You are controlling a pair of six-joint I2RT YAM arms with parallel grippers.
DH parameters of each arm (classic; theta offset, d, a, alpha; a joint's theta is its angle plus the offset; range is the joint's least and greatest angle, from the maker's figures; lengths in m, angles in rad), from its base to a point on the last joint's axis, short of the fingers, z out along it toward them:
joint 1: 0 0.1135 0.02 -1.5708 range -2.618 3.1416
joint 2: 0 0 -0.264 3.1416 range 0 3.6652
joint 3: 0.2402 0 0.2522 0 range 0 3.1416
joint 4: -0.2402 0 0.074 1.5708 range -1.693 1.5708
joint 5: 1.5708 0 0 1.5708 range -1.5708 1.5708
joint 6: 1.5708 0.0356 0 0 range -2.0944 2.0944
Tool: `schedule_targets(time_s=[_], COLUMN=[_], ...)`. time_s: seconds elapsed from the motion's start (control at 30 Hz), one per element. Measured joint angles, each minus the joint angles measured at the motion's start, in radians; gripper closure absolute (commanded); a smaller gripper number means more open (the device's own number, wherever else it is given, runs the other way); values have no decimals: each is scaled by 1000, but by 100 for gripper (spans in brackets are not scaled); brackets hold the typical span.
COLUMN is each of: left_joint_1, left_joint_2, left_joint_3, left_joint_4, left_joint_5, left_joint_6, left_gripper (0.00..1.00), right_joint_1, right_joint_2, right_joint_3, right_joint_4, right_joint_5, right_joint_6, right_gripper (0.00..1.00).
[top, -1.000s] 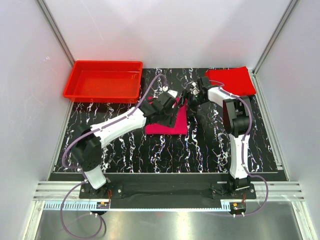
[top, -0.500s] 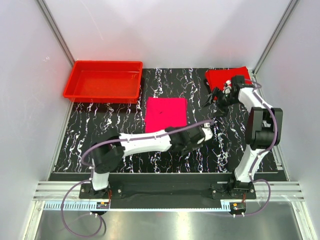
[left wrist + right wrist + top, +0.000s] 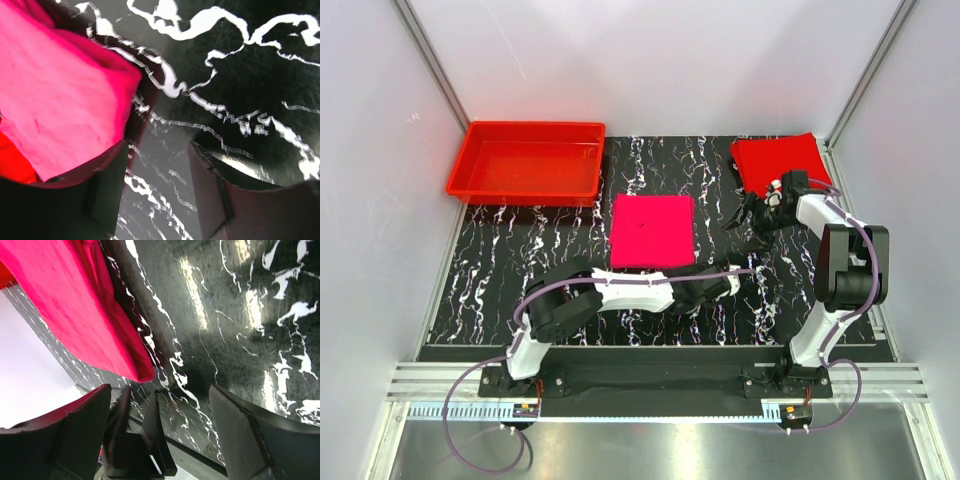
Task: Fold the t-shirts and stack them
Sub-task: Fold the tshirt, then neatly place the folded tshirt to the corner
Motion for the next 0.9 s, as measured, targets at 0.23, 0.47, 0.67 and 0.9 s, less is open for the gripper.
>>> schedule_targets(time_s=[0.23,0.47,0.67,0.9], left_joint_1=[0,7,62,132], left_joint_2=[35,63,33,-113], left_joint_3=[0,7,9,-6], left_joint_4=[87,116,96,69], left_joint_5=[-26,-15,48,131], left_joint_6=[49,61,26,-28], left_gripper=[67,100,100,100], right_joint_1=[0,0,0,3], right_joint_2=[-1,20,70,126], right_joint_3=[-15,-15,-1,51], right_joint_4=[41,56,93,171], right_joint_5=[-4,-11,-59,-151], right_joint_6=[16,8,13,76], right_gripper=[6,0,0,0])
